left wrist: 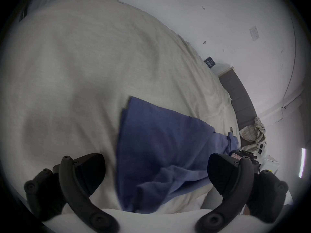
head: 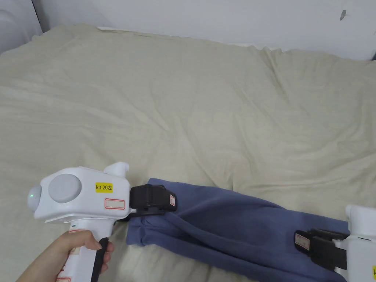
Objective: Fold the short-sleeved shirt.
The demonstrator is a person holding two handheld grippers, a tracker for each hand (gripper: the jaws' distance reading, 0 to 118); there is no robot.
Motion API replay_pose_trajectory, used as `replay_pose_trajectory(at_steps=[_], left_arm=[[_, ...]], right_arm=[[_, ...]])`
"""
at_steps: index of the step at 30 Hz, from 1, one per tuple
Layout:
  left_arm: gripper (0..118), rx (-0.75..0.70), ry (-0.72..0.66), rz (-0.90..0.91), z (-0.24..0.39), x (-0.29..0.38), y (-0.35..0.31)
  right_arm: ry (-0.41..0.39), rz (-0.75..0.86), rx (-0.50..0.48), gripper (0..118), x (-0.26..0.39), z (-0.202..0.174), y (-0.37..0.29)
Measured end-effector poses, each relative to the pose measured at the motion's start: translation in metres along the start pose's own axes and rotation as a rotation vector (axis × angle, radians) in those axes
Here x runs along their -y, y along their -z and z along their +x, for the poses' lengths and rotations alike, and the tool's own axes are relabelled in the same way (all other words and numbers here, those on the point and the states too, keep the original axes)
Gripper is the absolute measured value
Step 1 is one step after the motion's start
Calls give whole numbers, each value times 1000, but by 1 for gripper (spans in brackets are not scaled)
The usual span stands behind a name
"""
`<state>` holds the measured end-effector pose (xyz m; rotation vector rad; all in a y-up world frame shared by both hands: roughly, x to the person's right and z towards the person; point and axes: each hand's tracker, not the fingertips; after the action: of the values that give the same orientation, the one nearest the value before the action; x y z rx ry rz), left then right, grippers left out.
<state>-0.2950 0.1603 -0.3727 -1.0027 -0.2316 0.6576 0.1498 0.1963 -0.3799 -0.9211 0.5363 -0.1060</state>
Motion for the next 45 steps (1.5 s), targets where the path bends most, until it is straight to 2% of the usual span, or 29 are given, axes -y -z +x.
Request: replay_pose_trajectory(at_steps=[4,6,8,10,13,16,22,25,34,40,45], left_arm=[[118,20,29,-21,15,6,10],[117,-26,37,-24,20,7,10],[97,-96,51,-28,22,3,5],[55,-189,61,-1,22,2,1],[19,-201,46,-1,12,2,-8],[11,-174,1,13,12,7,-15],[8,-213,39,31,33,8,-25],[8,-156,41,47,45,8,-33],[8,-139,109,78,99,10,-40],[8,-108,218,74,160,4,-20],[8,-39,328,-14,226,16,29]], right_arm=[[11,-16,-8,0,6,3,4],[13,-24,-5,0,9,6,4],[16,-24,-3,0,10,9,1],[31,-18,-5,0,11,15,0],[59,-11,-5,0,11,21,-3],[57,-6,5,0,13,26,-8],[83,16,34,0,18,41,-23],[111,32,46,0,22,51,-30],[145,75,62,0,28,75,-56],[176,124,65,0,33,96,-75],[213,164,53,0,40,115,-94]])
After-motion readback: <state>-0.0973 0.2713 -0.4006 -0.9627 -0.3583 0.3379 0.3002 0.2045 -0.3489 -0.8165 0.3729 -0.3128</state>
